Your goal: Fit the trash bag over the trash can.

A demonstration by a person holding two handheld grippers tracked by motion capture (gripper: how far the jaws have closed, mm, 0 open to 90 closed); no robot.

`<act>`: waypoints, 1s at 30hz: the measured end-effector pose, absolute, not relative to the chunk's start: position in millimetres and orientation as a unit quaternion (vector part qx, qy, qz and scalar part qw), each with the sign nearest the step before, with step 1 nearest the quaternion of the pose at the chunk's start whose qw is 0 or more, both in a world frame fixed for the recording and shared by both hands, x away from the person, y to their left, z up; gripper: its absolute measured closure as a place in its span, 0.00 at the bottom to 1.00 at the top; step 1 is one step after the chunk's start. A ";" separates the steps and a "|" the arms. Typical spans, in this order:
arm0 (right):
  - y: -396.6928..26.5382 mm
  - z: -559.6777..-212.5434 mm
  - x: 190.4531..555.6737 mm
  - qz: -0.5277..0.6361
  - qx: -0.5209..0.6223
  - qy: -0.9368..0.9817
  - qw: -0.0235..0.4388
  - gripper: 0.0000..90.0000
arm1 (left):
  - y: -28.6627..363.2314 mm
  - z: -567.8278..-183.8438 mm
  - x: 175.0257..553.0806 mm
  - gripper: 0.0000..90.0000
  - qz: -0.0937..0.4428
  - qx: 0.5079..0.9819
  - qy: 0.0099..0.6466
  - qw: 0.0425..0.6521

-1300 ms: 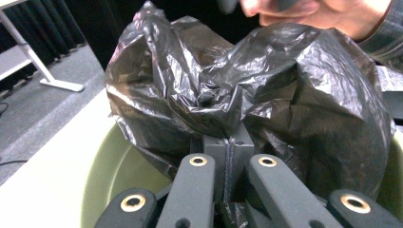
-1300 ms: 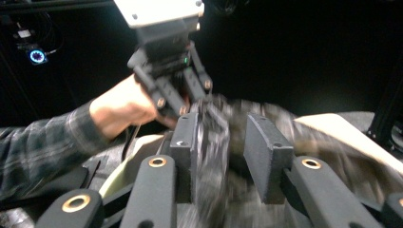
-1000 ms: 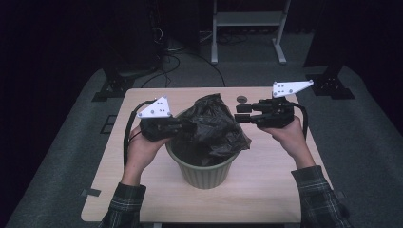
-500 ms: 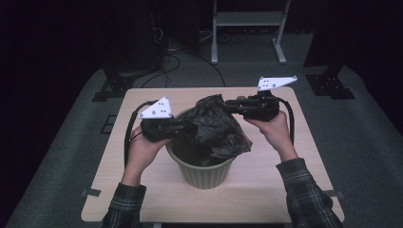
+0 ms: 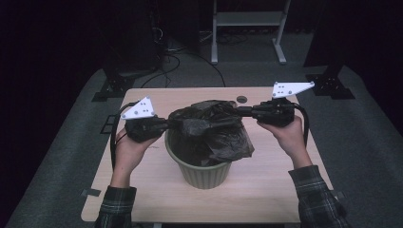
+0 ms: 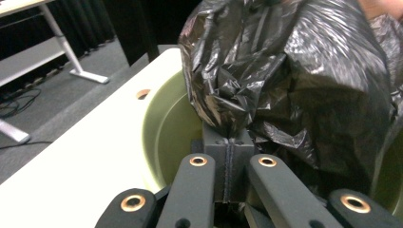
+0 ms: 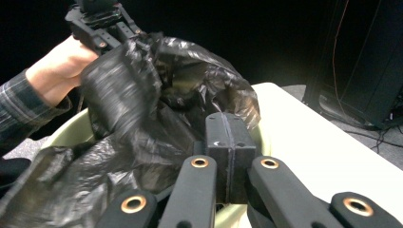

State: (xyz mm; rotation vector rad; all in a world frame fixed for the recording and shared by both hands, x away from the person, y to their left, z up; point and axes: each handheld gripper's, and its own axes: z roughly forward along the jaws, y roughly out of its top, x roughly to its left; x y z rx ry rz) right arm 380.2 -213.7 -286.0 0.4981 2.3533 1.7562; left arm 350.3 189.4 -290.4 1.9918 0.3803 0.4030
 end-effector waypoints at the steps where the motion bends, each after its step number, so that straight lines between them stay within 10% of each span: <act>1: -216.5 -286.4 378.6 0.587 0.166 0.788 0.083 1.00 | 192.7 -290.9 350.2 1.00 0.170 0.827 0.163 0.511; 14: -233.4 -300.4 363.9 0.581 0.177 0.790 0.081 1.00 | 219.3 -302.6 335.8 1.00 0.182 0.819 0.186 0.512; 19: -223.6 -296.1 359.8 0.577 0.162 0.797 0.080 1.00 | 224.2 -296.8 334.7 0.65 0.186 0.803 0.193 0.532; 30: -212.0 -304.1 365.1 0.560 0.164 0.809 0.075 1.00 | 226.1 -262.4 324.9 0.52 0.206 0.788 0.168 0.555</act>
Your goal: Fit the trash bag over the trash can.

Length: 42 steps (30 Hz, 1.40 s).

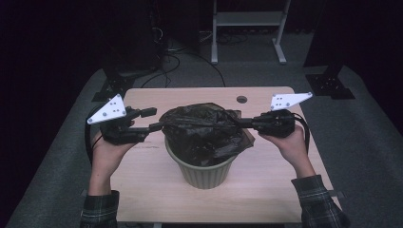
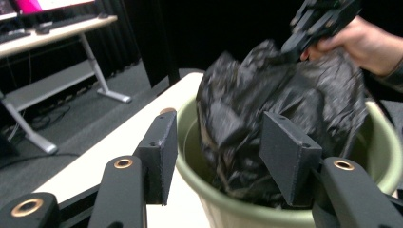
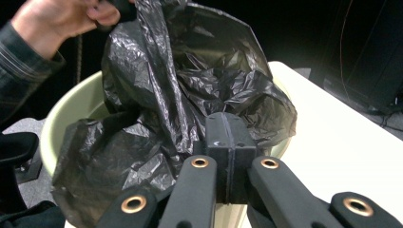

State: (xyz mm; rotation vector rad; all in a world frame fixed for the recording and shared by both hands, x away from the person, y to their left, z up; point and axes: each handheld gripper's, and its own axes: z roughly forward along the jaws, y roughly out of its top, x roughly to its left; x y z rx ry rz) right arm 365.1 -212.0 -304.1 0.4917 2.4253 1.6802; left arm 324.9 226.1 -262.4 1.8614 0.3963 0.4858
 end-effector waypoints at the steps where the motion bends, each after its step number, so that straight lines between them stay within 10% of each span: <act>1: -211.4 -304.6 365.5 0.560 0.163 0.809 0.075 1.00 | 224.5 -257.9 325.0 0.52 0.208 0.786 0.165 0.558; 23: -197.6 -305.0 364.5 0.574 0.138 0.805 0.061 1.00 | 142.2 -253.2 386.9 0.51 0.165 0.835 0.148 0.504; 31: -198.8 -302.4 360.5 0.574 0.137 0.805 0.062 1.00 | 139.0 -261.8 391.7 0.99 0.154 0.853 0.152 0.474; 42: -221.6 -300.0 340.7 0.556 0.153 0.813 0.081 1.00 | 192.2 -262.6 376.3 1.00 0.182 0.823 0.196 0.501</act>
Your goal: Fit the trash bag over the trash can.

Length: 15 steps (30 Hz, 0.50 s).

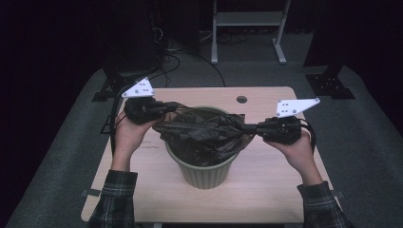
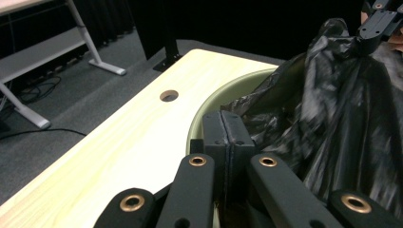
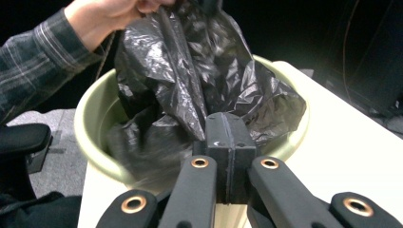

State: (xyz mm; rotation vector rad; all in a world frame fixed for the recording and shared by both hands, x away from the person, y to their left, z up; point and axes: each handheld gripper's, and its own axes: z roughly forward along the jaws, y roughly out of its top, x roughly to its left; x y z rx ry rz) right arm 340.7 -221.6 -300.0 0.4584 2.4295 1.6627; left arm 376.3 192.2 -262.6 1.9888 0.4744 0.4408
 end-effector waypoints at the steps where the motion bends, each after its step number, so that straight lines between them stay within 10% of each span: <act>1: -227.5 -301.1 333.0 0.553 0.159 0.813 0.083 1.00 | 199.3 -263.7 371.9 1.00 0.186 0.821 0.201 0.501; 15: -240.7 -337.1 289.2 0.526 0.167 0.832 0.048 1.00 | 225.3 -291.3 350.7 1.00 0.181 0.814 0.230 0.501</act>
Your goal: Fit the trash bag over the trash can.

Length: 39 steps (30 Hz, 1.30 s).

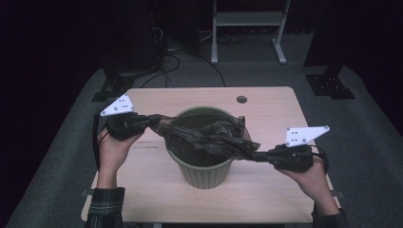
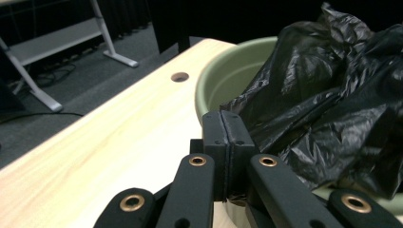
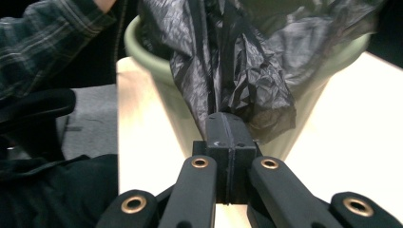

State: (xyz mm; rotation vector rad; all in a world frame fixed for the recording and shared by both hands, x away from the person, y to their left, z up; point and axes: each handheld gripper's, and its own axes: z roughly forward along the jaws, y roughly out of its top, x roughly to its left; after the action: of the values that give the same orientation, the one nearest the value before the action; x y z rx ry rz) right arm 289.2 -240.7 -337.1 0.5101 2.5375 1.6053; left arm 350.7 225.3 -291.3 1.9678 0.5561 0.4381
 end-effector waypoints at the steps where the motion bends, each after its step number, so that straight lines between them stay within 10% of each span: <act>1: -238.1 -346.1 286.2 0.521 0.170 0.836 0.034 1.00 | 220.3 -296.9 350.7 1.00 0.177 0.818 0.227 0.497; 19: -272.2 -296.3 299.9 0.553 0.220 0.795 0.121 0.75 | 219.8 -291.8 348.0 1.00 0.182 0.816 0.220 0.503; 27: -227.9 -283.9 350.9 0.530 0.256 0.805 0.078 0.66 | 216.5 -293.3 348.6 1.00 0.179 0.816 0.216 0.505; 32: -214.9 -294.4 358.2 0.523 0.257 0.811 0.056 0.79 | 218.8 -292.3 347.2 1.00 0.180 0.816 0.216 0.505; 34: -209.0 -297.4 357.3 0.498 0.247 0.828 0.081 0.97 | 221.1 -292.0 346.4 1.00 0.182 0.815 0.217 0.506; 39: -216.2 -296.1 358.1 0.488 0.268 0.816 0.155 1.00 | 226.0 -293.6 350.1 1.00 0.190 0.809 0.229 0.507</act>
State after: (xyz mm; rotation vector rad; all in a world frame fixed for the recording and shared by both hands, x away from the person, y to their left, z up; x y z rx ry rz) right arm 358.1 -216.2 -296.1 0.7673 2.3382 1.3973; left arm 350.1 226.0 -293.6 1.9514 0.5517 0.4575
